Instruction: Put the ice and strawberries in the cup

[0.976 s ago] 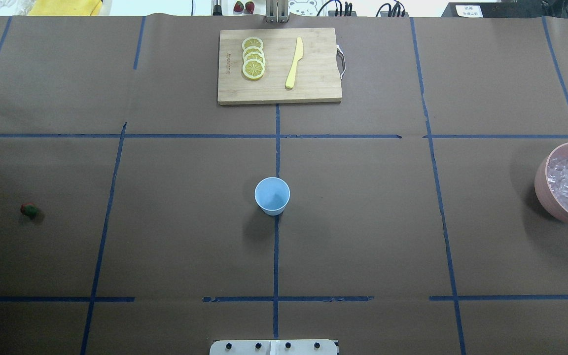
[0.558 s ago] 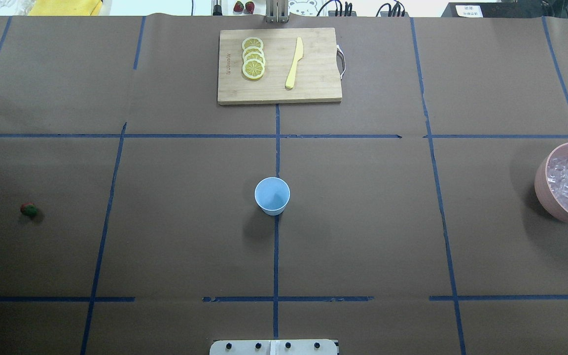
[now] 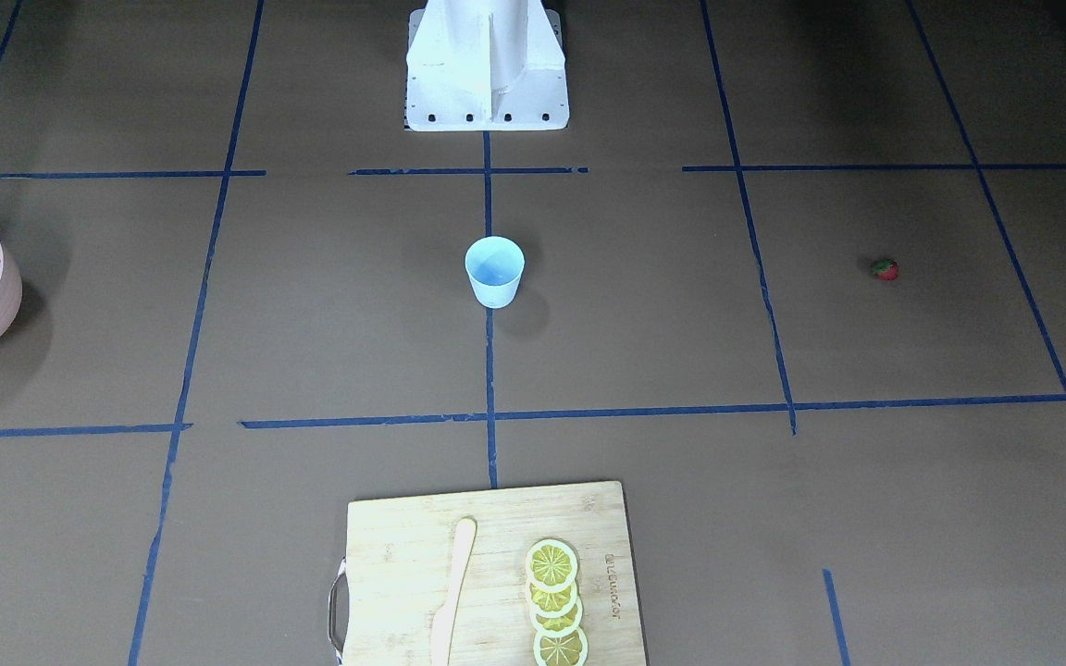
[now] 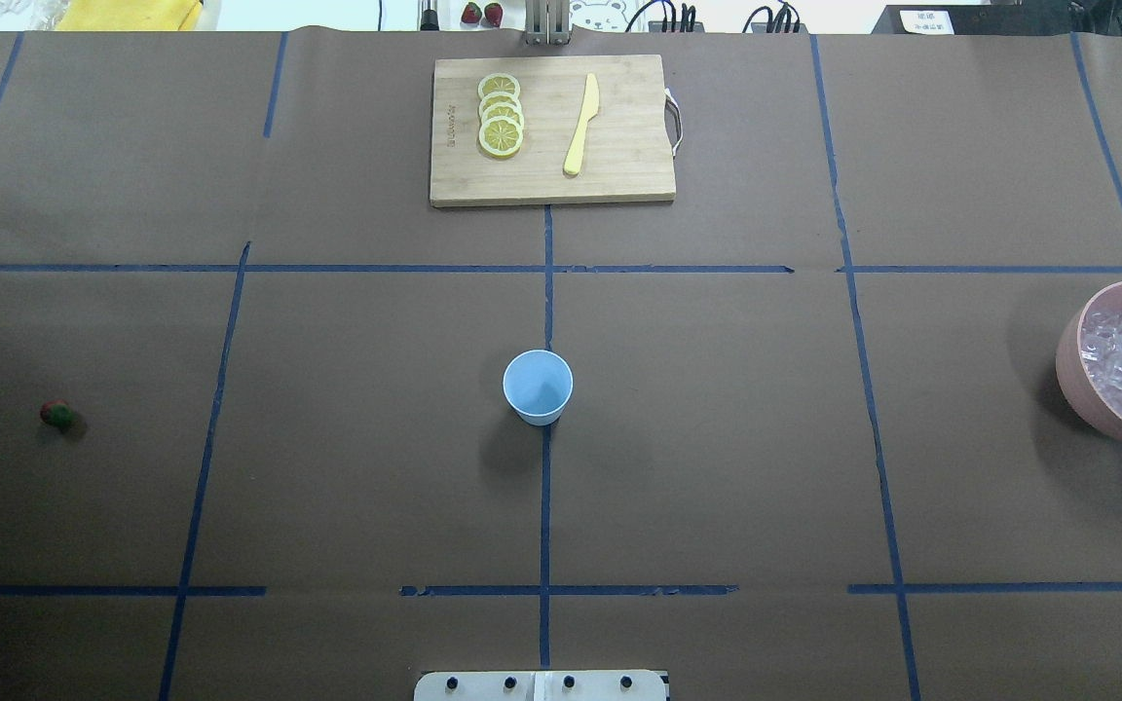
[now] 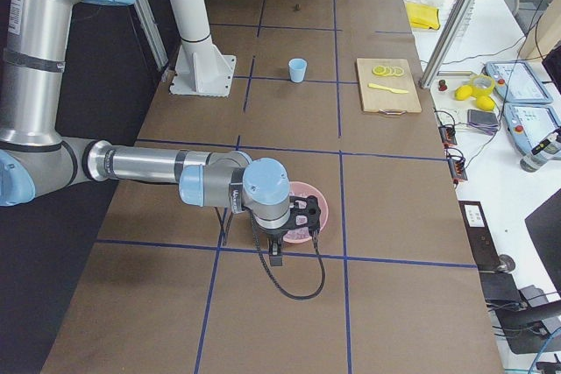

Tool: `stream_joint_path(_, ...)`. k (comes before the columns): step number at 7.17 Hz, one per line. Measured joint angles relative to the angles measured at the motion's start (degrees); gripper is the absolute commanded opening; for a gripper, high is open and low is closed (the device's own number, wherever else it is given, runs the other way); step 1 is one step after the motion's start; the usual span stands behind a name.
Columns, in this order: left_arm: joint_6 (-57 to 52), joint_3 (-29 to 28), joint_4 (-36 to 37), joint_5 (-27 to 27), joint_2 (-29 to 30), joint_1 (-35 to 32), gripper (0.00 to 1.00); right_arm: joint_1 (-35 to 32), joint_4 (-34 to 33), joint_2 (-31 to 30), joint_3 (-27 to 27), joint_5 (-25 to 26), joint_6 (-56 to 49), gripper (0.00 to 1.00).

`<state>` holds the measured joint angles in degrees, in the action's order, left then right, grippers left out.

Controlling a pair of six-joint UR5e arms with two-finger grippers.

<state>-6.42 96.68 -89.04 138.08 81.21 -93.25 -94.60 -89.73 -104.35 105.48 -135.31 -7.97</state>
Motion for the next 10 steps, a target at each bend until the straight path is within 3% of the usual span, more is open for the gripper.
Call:
stream_joint_path(3, 0.0, 0.0, 0.0, 0.06, 0.0, 0.0, 1.0, 6.47, 3.53, 0.74, 4.01, 0.49, 0.64, 1.0)
stream_joint_path(10, 0.0, 0.08, 0.0, 0.09, -0.04, -0.02, 1.0, 21.72, 9.62, 7.72, 2.44, 4.56, 5.02, 0.98)
